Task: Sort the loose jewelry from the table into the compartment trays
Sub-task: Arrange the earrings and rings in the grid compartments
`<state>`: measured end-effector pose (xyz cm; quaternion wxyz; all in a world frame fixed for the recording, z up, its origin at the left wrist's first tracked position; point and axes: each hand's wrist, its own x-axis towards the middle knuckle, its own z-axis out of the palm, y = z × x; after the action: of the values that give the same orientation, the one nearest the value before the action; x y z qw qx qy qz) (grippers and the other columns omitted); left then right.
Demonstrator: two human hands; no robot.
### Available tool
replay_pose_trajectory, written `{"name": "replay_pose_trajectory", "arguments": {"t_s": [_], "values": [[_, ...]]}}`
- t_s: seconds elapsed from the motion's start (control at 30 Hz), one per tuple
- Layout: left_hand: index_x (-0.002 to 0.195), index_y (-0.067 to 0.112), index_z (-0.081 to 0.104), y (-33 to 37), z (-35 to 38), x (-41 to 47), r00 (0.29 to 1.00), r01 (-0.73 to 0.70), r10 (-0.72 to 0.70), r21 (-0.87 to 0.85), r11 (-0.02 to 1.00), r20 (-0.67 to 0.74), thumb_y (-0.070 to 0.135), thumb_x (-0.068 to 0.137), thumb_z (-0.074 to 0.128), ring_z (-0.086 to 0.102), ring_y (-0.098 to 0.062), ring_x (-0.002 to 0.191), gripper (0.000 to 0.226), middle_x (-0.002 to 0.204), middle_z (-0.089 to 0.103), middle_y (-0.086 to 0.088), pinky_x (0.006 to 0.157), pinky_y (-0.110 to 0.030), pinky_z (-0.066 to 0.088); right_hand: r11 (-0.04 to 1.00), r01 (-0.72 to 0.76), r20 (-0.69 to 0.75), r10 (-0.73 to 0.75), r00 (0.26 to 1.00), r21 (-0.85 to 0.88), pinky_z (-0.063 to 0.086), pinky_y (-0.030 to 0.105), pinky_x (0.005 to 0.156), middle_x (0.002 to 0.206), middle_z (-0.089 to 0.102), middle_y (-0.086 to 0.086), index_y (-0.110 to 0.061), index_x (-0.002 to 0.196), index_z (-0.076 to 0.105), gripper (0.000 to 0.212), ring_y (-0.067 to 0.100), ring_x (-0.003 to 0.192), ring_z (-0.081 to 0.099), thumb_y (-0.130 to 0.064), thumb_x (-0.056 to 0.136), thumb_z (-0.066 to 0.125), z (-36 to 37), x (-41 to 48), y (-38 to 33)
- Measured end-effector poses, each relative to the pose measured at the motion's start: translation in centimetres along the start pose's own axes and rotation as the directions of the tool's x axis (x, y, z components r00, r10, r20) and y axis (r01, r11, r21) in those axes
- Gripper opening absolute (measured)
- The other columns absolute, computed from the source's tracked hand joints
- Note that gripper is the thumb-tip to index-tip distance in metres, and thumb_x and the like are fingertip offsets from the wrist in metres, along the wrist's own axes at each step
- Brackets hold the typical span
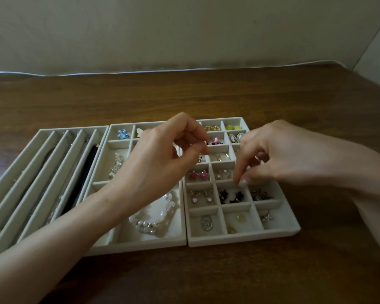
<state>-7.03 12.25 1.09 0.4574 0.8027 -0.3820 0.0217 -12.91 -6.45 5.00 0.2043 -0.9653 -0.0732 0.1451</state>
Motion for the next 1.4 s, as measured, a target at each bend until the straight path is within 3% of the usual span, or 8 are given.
{"name": "replay_pose_trajectory", "arguments": {"t_s": [0.13,0.27,0.43,0.73,0.93,1.1,1.3,1.4], "values": [[0.088,0.02,0.063,-0.1,0.1,-0.1,0.998,-0.06,0.055,0.129,0.99,0.044,0.0,0.082,0.051,0.059,-0.004,0.083,0.024,0.084,0.066,0.015,0.071,-0.011,0.043,0.998,0.005,-0.076,0.0,0.997,0.056,0.038,0.018,0.063,0.077,0.058,-0.03,-0.037,0.073,0.073,0.012,-0.013,0.075,0.052,-0.025,0.075,0.075,-0.8,-0.4,0.9],[0.078,0.022,0.065,-0.2,0.2,-0.2,0.991,-0.114,0.1,0.176,0.978,0.089,0.006,0.074,0.044,0.059,-0.014,0.085,0.027,0.085,0.064,0.008,0.072,-0.028,0.045,0.999,0.038,0.027,-0.039,0.999,0.022,0.041,0.008,0.06,0.075,0.051,-0.042,-0.036,0.076,0.073,0.017,-0.022,0.076,0.048,-0.021,0.082,0.07,-0.5,-0.4,0.5],[0.075,0.022,0.066,-0.4,0.2,-0.1,0.991,-0.117,0.103,0.183,0.976,0.083,0.004,0.072,0.043,0.059,-0.014,0.089,0.029,0.087,0.063,0.007,0.072,-0.03,0.044,0.993,0.028,0.114,-0.016,0.993,-0.111,0.041,0.016,0.065,0.084,0.046,-0.021,-0.035,0.083,0.073,0.031,-0.015,0.083,0.044,-0.013,0.092,0.054,-0.3,-0.8,0.2],[0.073,0.025,0.066,-0.4,0.3,-0.1,0.99,-0.115,0.097,0.189,0.975,0.1,0.006,0.073,0.044,0.059,-0.014,0.089,0.029,0.089,0.063,0.009,0.071,-0.029,0.045,0.976,0.053,0.022,-0.05,0.999,-0.21,0.031,0.013,0.058,0.077,0.042,-0.02,-0.034,0.086,0.075,0.029,-0.026,0.077,0.035,-0.014,0.092,0.054,0.3,-0.4,0.2],[0.072,0.023,0.067,-0.3,0.3,-0.2,0.987,-0.117,0.093,0.193,0.974,0.129,0.007,0.072,0.045,0.058,-0.012,0.086,0.027,0.09,0.062,0.009,0.063,-0.007,0.036,0.988,0.055,0.001,-0.056,0.998,-0.148,0.037,0.012,0.062,0.075,0.044,-0.021,-0.034,0.082,0.075,0.033,-0.029,0.077,0.036,-0.011,0.092,0.053,-0.2,-0.7,0.2],[0.072,0.025,0.067,-0.3,0.3,-0.2,0.985,-0.132,0.105,0.195,0.972,0.139,0.007,0.074,0.045,0.058,-0.011,0.089,0.028,0.091,0.062,0.011,0.069,-0.014,0.042,0.996,0.075,-0.068,-0.079,0.995,-0.053,0.041,0.007,0.062,0.078,0.046,-0.045,-0.036,0.08,0.074,0.027,-0.022,0.077,0.047,-0.013,0.088,0.06,-0.9,-0.7,1.1],[0.074,0.027,0.065,-0.6,0.4,-0.2,0.978,-0.176,0.151,0.183,0.967,0.144,0.019,0.076,0.039,0.058,-0.01,0.092,0.027,0.092,0.061,0.014,0.077,-0.024,0.043,1.0,0.017,-0.051,-0.017,0.999,0.001,0.038,0.019,0.058,0.073,0.059,-0.012,-0.037,0.077,0.072,0.009,-0.006,0.068,0.051,-0.029,0.076,0.073,-2.4,-1.1,2.1],[0.075,0.028,0.065,-0.7,0.4,-0.2,0.975,-0.189,0.161,0.186,0.964,0.154,0.022,0.077,0.039,0.058,-0.01,0.092,0.027,0.093,0.061,0.015,0.076,-0.025,0.044,0.998,-0.031,0.038,0.034,0.999,-0.056,0.039,0.018,0.058,0.074,0.058,-0.016,-0.037,0.077,0.071,0.008,-0.013,0.071,0.051,-0.029,0.077,0.073,-2.4,-0.9,1.6]]}}
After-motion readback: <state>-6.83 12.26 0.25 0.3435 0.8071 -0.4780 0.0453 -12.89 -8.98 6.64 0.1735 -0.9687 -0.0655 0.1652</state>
